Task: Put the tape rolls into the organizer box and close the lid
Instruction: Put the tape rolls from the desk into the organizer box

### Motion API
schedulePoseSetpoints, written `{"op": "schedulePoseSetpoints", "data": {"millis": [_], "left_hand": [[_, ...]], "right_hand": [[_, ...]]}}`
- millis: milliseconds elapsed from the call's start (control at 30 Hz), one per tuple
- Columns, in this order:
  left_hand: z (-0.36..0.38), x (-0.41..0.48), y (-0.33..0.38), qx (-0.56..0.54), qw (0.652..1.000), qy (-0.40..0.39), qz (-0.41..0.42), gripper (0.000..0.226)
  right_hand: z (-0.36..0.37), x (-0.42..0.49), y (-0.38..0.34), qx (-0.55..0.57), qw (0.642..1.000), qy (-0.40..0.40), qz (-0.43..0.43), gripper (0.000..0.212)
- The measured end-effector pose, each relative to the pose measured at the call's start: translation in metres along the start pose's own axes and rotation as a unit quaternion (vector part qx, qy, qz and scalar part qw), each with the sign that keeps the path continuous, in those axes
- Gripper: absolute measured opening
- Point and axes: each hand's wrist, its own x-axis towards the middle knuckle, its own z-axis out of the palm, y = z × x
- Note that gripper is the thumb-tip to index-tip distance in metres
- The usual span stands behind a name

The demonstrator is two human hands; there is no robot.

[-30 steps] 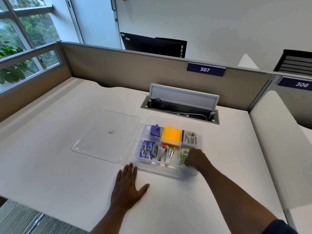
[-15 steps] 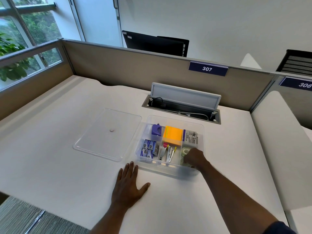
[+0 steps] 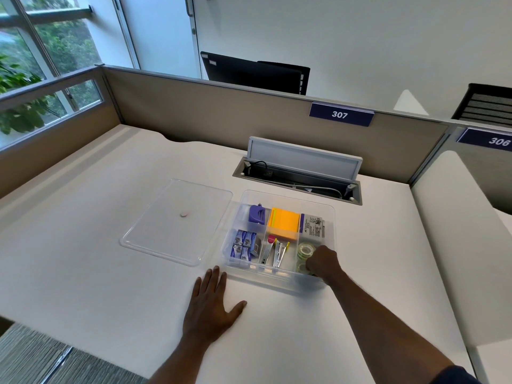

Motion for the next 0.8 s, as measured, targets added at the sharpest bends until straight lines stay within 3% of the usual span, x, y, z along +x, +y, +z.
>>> {"op": "schedulePoseSetpoints", "data": {"millis": [333, 600, 800], "left_hand": [[0.0008, -0.0005, -0.0008, 0.007, 1.0, -0.002, -0.003, 0.097], [-0.0011, -0.0005, 0.0004, 0.002, 1.0, 0.004, 0.0, 0.097], [-0.0016, -0.0013, 0.0, 0.001, 1.0, 0.003, 0.001, 0.096]], "right_hand": [[-0.0009, 0.0004, 0.0015, 0.018, 1.0, -0.011, -0.002, 0.041], [0.0015, 0.0005, -0.0022, 0.128, 0.991, 0.0, 0.03, 0.033], [0.0007, -0.0029, -0.0043, 0.148, 0.987, 0.005, 0.06, 0.026]]}}
